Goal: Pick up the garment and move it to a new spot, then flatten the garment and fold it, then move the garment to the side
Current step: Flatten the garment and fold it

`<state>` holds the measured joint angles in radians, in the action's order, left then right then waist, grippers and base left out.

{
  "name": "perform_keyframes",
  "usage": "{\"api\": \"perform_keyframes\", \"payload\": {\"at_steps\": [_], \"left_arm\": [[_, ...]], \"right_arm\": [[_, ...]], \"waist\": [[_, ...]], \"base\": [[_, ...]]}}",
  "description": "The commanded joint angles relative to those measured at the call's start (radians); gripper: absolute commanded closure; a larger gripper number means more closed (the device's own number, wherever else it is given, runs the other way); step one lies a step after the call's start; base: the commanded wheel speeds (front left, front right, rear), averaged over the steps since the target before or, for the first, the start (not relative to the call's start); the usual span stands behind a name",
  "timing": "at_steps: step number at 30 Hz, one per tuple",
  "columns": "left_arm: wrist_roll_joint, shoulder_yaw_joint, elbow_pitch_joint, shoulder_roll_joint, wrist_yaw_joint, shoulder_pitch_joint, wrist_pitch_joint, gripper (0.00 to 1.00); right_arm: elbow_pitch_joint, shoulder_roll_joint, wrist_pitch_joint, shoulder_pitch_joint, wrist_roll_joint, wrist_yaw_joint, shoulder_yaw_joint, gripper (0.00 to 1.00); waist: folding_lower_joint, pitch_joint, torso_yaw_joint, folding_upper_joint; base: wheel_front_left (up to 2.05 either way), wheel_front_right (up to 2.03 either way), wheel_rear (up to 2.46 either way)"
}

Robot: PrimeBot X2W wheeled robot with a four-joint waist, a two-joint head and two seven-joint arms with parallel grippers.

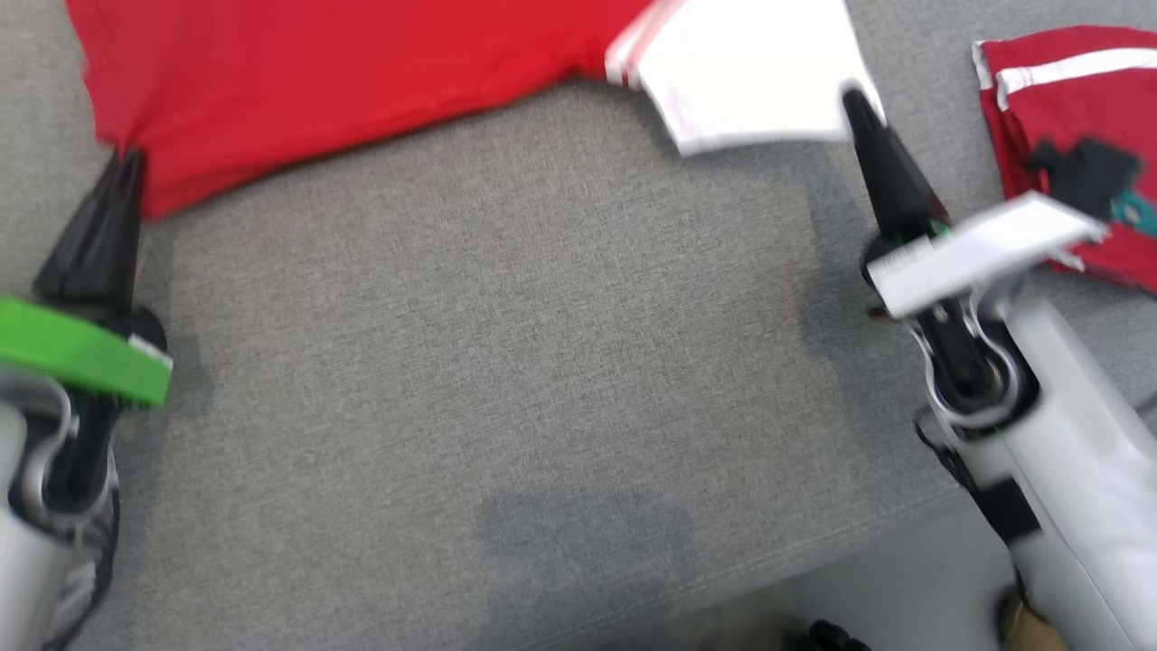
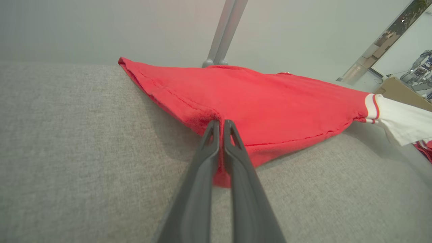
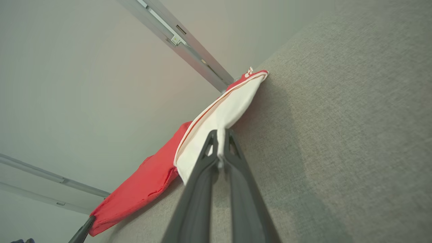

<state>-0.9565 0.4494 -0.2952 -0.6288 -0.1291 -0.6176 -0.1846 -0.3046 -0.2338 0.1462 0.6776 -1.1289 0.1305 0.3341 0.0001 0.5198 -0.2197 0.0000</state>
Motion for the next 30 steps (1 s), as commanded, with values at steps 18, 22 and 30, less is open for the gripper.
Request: {"api": "perform_keyframes", "payload": {"at_steps": [18, 22, 30], "left_arm": [[-0.195, -0.015, 0.459, -0.045, 0.237, 0.863, -0.054, 1.00], [-0.193, -0.013, 0.545, -0.077, 0.246, 0.868, -0.022, 1.00], [-0.262, -0.076, 0.708, -0.168, 0.338, 0.729, 0.150, 1.00]], "right_arm": [[0.398, -0.234, -0.077, -0.783, -0.108, 0.000, -0.106, 1.00], [0.491, -0.218, -0.099, -0.756, -0.121, 0.000, -0.154, 1.00], [0.425, -0.143, -0.266, -0.499, -0.131, 0.000, -0.194, 1.00]], "waist": [[-0.0001, -0.167, 0.072, 0.0000], [-0.0001, -0.169, 0.071, 0.0000], [-0.0001, -0.181, 0.051, 0.0000]], "base": [[0.00, 0.00, 0.00], [0.00, 0.00, 0.00], [0.00, 0.00, 0.00]]}}
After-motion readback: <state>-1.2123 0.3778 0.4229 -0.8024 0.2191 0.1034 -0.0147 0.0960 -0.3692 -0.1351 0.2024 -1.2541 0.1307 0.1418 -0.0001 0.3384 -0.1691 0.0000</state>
